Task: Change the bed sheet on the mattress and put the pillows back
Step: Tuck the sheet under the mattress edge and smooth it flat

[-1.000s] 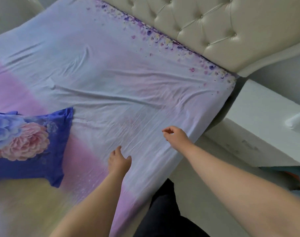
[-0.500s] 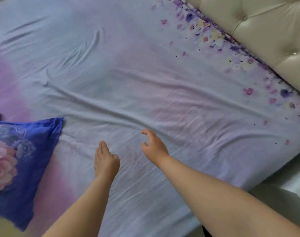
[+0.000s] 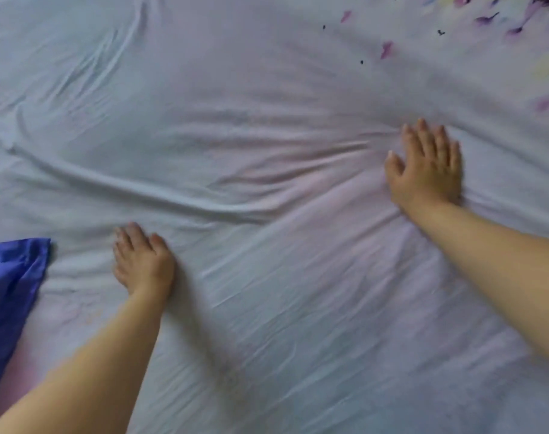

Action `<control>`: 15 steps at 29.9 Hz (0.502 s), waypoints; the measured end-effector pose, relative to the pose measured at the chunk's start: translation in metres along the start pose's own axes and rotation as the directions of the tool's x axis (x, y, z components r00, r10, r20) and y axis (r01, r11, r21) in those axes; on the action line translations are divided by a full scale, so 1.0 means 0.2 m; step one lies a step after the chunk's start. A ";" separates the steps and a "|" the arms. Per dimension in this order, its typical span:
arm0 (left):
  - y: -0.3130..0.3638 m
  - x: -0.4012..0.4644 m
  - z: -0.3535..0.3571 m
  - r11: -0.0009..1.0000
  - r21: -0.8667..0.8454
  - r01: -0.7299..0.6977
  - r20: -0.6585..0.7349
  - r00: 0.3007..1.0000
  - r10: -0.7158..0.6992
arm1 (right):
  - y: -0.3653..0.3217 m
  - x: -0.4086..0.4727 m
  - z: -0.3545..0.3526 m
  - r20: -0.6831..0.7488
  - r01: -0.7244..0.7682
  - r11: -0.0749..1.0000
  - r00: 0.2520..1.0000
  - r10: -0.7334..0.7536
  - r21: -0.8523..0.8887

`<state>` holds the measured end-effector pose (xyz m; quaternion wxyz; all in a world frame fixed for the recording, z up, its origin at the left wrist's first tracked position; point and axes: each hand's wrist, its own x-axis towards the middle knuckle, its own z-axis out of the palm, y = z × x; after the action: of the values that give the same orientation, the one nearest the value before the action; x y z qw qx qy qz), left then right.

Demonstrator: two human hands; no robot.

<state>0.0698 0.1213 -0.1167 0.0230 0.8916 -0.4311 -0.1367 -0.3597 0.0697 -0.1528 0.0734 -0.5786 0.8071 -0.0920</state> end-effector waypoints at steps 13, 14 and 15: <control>1.00 0.02 0.04 0.775 -0.455 -0.439 -0.041 0.879 0.474 | -0.72 -0.63 0.04 0.033 0.629 0.680 0.724 -0.689 0.376; 0.87 0.10 0.03 0.825 -0.344 -0.448 -0.164 0.894 0.417 | -0.83 -0.71 0.05 0.257 0.759 0.548 0.484 -0.836 0.352; 0.74 0.15 0.01 0.886 -0.274 -0.374 -0.206 0.923 0.326 | -0.91 -0.72 0.07 0.446 0.839 0.425 0.254 -0.858 0.340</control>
<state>-0.0254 0.0055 -0.1022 0.2193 0.7920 -0.5556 -0.1267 -0.1438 0.1492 -0.1216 0.2547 -0.9164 0.3057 0.0440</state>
